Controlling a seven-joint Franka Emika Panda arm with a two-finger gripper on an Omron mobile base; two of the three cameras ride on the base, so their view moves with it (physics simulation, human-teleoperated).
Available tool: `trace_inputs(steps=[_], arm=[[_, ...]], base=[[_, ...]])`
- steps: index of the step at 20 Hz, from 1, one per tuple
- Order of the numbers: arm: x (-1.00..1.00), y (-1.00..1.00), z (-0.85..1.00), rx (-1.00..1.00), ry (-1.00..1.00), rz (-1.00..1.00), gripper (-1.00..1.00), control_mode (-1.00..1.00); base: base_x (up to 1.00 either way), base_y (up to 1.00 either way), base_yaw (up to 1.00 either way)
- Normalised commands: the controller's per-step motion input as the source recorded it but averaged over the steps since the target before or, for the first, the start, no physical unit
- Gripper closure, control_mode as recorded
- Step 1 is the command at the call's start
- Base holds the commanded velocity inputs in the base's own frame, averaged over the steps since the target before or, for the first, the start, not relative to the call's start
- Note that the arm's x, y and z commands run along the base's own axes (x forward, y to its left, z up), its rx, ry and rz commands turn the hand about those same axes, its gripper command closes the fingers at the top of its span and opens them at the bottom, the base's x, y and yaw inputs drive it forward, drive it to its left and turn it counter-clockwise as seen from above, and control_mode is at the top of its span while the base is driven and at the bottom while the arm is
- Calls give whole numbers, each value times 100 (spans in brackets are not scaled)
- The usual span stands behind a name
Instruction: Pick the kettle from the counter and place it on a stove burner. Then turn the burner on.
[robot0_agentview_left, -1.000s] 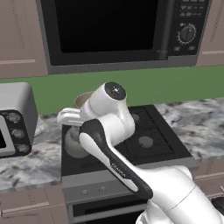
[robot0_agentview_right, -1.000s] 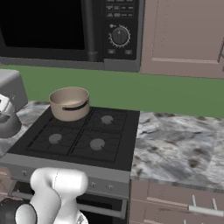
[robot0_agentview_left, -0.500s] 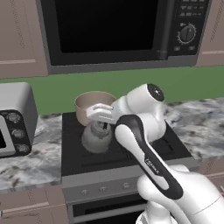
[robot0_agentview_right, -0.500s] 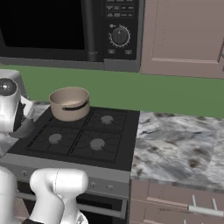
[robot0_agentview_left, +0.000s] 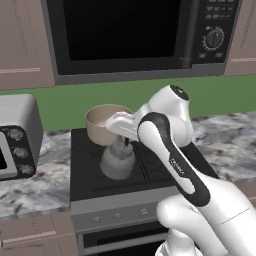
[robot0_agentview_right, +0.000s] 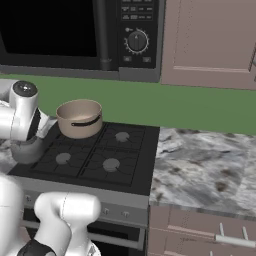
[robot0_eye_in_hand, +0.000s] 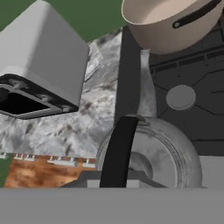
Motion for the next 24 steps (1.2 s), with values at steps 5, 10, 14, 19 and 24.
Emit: trace_inputs(steps=[5, 10, 14, 19, 24], arm=[[10, 9, 0, -13, 18, 0, 100, -100], [4, -9, 0, -4, 0, 3, 100, -100], [24, -33, 0, 0, 0, 12, 100, -100], [38, -24, 0, 0, 0, 10, 100, -100], [43, -1, -5, -1, 0, 5, 100, -100]], base=[[0, 0, 0], [0, 0, 0], [0, 0, 0], [0, 0, 0], [0, 0, 0]])
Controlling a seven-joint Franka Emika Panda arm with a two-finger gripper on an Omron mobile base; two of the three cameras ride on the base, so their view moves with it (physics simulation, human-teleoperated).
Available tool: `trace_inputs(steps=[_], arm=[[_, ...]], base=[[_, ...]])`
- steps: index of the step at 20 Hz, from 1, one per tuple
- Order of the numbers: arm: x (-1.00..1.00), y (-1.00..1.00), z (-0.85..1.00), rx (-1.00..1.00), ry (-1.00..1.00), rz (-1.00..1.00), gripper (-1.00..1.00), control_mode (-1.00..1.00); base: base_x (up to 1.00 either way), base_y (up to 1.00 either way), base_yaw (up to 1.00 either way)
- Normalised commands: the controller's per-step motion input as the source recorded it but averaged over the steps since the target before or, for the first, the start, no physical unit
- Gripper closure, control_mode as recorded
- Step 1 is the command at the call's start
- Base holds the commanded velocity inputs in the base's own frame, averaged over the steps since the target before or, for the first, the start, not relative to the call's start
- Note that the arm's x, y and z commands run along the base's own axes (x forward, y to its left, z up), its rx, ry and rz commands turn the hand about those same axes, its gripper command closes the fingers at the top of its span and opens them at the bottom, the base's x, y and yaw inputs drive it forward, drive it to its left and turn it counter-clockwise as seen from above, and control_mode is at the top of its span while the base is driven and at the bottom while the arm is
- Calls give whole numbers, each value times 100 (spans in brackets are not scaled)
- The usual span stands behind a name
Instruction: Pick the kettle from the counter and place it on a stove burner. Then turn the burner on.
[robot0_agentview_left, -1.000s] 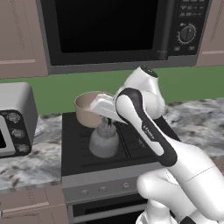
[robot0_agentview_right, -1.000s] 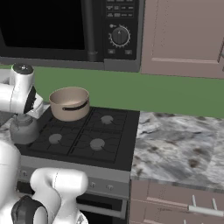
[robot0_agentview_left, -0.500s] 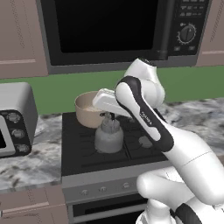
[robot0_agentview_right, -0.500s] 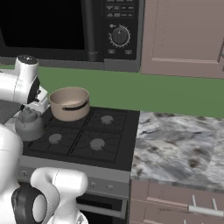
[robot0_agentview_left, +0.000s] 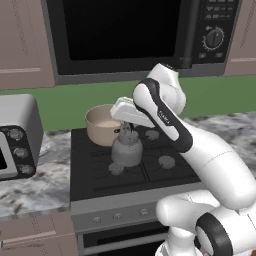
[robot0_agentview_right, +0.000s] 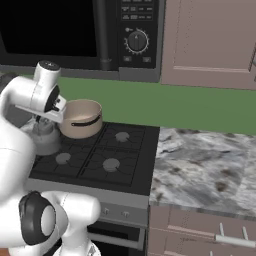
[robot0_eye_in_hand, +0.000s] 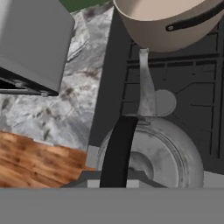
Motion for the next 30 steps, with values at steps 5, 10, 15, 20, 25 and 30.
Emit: trace_inputs(steps=[5, 10, 15, 20, 25, 30], arm=[[16, -1, -26, -9, 0, 7, 100, -100], [0, -8, -25, -4, 0, 4, 100, -100], [0, -2, -25, 0, -1, 0, 100, -100], [0, 0, -25, 0, -11, 0, 100, -100], [7, 0, -8, 1, -19, 0, 100, -100], [13, 0, -11, 16, -9, 0, 100, -100]], base=[[0, 0, 0], [0, 0, 0], [0, 0, 0], [0, 0, 0], [0, 0, 0], [0, 0, 0]])
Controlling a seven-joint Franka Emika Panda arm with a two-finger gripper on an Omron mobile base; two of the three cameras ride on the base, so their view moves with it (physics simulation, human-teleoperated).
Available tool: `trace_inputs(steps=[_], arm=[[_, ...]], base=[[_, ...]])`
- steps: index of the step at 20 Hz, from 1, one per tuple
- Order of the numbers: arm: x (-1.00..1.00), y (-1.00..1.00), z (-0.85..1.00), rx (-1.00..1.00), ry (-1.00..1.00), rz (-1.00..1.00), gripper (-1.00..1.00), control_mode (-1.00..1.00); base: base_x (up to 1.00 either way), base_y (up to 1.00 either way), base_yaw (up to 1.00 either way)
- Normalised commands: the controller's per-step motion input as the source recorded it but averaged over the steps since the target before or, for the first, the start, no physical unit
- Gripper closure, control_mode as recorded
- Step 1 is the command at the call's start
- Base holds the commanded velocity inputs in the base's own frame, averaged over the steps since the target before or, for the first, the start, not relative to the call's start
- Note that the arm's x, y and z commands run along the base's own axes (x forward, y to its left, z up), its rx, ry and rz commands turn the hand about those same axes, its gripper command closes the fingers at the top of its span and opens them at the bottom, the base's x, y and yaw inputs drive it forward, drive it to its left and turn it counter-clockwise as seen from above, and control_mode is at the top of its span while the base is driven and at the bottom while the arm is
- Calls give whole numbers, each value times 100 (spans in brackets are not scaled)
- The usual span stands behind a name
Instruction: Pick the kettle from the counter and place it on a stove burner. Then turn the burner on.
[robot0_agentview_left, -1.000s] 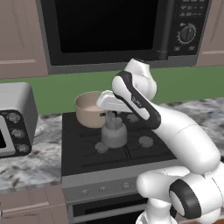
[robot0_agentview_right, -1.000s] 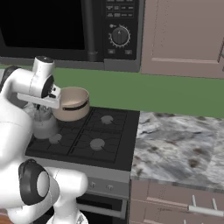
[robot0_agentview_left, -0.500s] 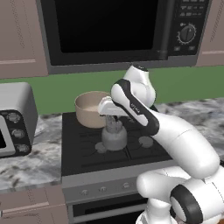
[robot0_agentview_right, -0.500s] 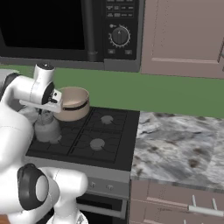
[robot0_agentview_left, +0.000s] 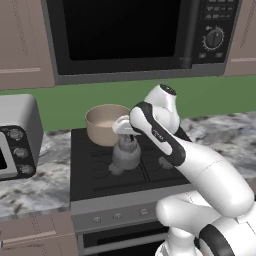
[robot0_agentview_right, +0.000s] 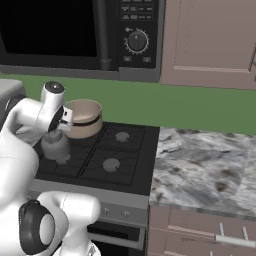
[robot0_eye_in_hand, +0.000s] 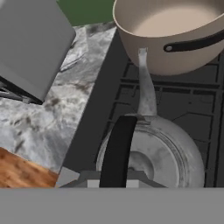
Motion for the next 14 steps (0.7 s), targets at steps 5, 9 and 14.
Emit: trace_inputs(steps=[5, 9, 14], arm=[[0, 0, 0, 8, 0, 0, 100, -100], [10, 0, 0, 0, 1, 0, 100, -100], [17, 2, -8, 0, 0, 0, 100, -100]], base=[[0, 0, 0], [0, 0, 0], [0, 0, 0]])
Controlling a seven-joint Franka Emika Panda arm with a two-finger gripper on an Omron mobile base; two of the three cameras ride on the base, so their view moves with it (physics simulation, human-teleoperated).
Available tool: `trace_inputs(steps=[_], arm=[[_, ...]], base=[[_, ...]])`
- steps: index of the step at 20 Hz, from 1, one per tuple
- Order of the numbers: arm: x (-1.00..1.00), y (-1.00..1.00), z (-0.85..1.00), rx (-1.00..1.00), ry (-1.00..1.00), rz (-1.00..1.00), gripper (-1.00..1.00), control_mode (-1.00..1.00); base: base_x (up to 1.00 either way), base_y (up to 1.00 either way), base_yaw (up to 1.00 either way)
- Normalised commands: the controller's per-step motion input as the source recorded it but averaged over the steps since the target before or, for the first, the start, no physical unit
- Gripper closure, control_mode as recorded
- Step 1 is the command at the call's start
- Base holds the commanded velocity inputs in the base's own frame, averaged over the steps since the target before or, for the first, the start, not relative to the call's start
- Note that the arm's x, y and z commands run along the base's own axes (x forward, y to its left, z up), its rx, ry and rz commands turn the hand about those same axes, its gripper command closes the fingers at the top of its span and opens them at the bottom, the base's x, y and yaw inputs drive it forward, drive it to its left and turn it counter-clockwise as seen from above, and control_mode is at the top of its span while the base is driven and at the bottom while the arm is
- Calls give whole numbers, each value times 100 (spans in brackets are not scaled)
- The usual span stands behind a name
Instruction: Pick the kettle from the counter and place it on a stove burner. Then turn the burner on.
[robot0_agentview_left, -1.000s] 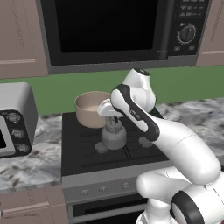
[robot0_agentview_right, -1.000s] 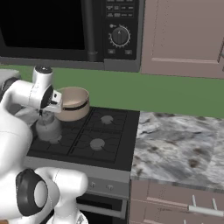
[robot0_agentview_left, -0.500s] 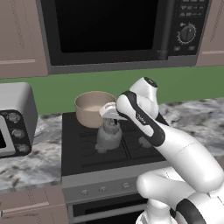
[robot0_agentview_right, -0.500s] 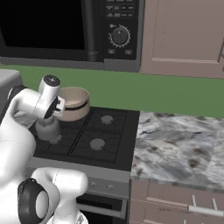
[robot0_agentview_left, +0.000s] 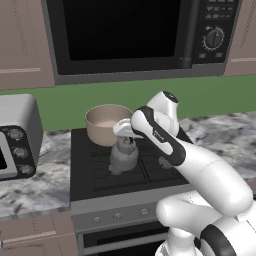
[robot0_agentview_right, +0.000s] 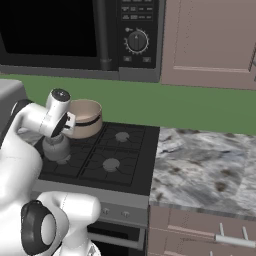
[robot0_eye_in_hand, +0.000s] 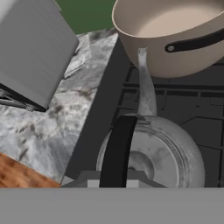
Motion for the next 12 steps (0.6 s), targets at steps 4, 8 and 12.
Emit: trace_inputs(steps=[4, 8, 12], arm=[[15, 7, -14, 0, 0, 0, 100, -100], [5, 11, -21, 0, 0, 0, 100, -100], [4, 9, -16, 0, 2, 0, 100, -100]], base=[[0, 0, 0], [0, 0, 0], [0, 0, 0]])
